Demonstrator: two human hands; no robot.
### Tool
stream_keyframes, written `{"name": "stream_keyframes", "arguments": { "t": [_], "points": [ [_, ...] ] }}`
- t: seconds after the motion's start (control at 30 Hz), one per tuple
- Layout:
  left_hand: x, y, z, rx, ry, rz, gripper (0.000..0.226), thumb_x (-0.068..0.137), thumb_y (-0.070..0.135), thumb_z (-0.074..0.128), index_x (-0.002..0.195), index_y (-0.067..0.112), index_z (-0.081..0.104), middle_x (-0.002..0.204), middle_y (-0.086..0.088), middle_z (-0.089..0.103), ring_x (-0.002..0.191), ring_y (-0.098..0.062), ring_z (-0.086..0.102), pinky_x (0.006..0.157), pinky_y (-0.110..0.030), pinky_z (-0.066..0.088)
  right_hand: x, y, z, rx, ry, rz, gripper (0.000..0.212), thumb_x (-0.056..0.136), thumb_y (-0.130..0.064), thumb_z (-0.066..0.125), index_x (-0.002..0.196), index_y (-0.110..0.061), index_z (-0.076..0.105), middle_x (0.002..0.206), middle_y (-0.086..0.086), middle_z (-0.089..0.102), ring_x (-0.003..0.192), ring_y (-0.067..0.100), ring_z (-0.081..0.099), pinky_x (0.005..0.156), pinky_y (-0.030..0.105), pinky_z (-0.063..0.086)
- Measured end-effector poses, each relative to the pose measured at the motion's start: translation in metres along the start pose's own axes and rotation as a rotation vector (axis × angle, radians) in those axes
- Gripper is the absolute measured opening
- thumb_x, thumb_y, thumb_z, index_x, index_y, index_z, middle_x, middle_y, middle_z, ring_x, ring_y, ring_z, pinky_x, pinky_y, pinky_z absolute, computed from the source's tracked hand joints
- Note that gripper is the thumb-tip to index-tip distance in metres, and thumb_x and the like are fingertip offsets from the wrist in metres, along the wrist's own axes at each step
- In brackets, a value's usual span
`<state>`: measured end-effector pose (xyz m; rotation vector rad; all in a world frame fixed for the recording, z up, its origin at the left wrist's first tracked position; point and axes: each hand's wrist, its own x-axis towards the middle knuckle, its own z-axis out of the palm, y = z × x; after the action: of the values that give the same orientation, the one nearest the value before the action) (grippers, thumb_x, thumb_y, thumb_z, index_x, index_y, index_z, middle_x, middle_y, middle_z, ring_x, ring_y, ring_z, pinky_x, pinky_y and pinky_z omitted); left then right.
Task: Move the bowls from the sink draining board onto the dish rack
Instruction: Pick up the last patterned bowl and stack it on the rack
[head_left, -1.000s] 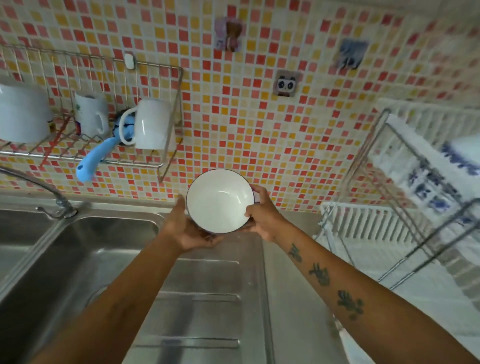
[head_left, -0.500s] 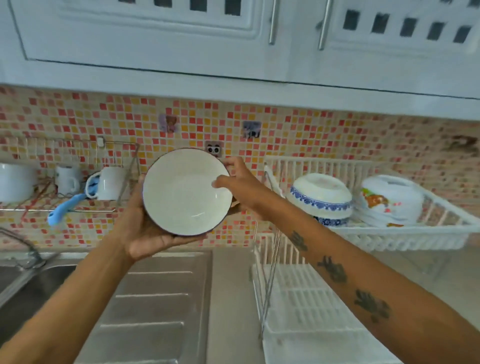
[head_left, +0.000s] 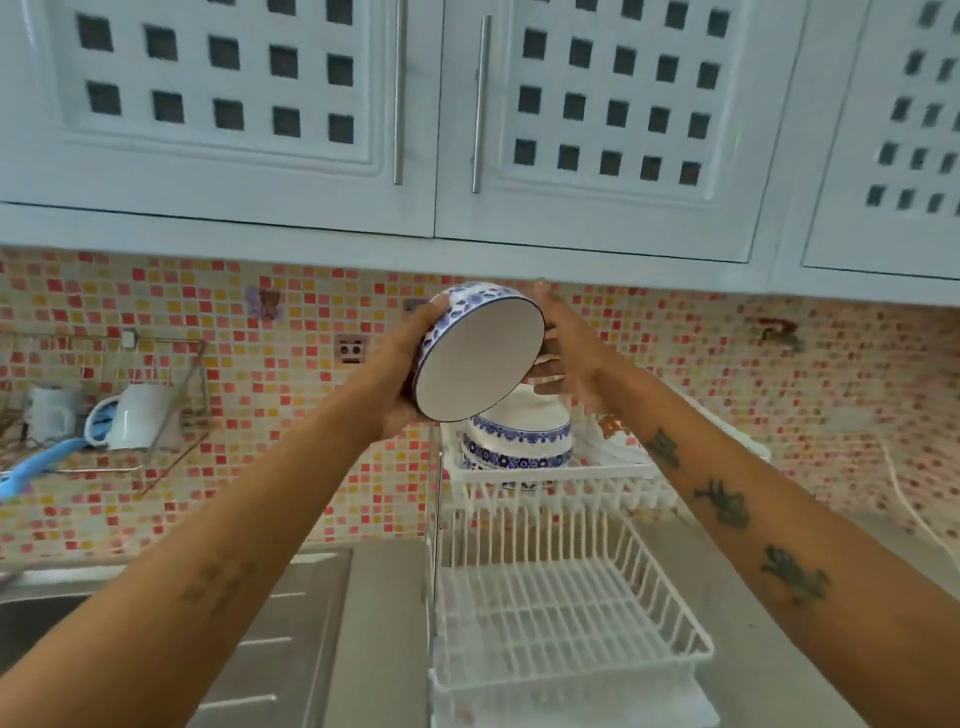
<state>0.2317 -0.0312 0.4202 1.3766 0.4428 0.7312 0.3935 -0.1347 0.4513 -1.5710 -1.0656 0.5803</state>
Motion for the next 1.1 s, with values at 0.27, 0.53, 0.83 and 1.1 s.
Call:
{"name": "stream_keyframes", "arguments": {
  "t": [0.27, 0.53, 0.83, 1.1],
  "points": [
    [0.047, -0.015, 0.035, 0.269, -0.001, 0.299, 0.062, 0.063, 0.059, 0.077, 0.109, 0.018, 0.07, 0.101, -0.002, 0.077, 0.093, -0.022, 0.074, 0.085, -0.04, 0.059, 0.017, 0.023, -0.034, 0.005, 0.123, 0.043, 0.071, 0.086, -0.076, 0.023, 0.127, -0.027, 0.053, 0.123, 0.003, 0.057, 0.113, 0.025, 0.05, 0.102, 0.045, 0.038],
    [0.074, -0.041, 0.036, 0.432, 0.062, 0.392, 0.083, 0.058, 0.055, 0.084, 0.123, 0.016, 0.05, 0.109, 0.0, 0.07, 0.091, -0.012, 0.072, 0.077, -0.029, 0.061, 0.038, 0.046, -0.037, 0.01, 0.16, 0.079, 0.079, 0.08, -0.081, 0.025, 0.14, -0.034, 0.044, 0.139, 0.004, 0.055, 0.128, 0.028, 0.047, 0.11, 0.048, 0.034],
    [0.092, -0.06, 0.035, 0.582, 0.107, 0.408, 0.111, 0.046, 0.067, 0.084, 0.135, 0.018, 0.039, 0.125, -0.002, 0.052, 0.105, -0.017, 0.063, 0.088, -0.037, 0.058, 0.054, 0.068, -0.033, 0.063, 0.148, 0.102, 0.065, 0.079, -0.08, 0.031, 0.122, -0.038, 0.056, 0.121, 0.002, 0.068, 0.112, 0.023, 0.06, 0.101, 0.041, 0.043],
    [0.102, -0.072, 0.036, 0.606, 0.102, 0.405, 0.113, 0.042, 0.065, 0.085, 0.135, 0.022, 0.036, 0.126, -0.001, 0.045, 0.112, -0.021, 0.057, 0.09, -0.04, 0.057, 0.059, 0.082, -0.03, 0.135, 0.118, 0.133, 0.059, 0.083, -0.076, 0.034, 0.104, -0.03, 0.064, 0.1, 0.006, 0.073, 0.091, 0.021, 0.068, 0.073, 0.033, 0.052]
  ]
}}
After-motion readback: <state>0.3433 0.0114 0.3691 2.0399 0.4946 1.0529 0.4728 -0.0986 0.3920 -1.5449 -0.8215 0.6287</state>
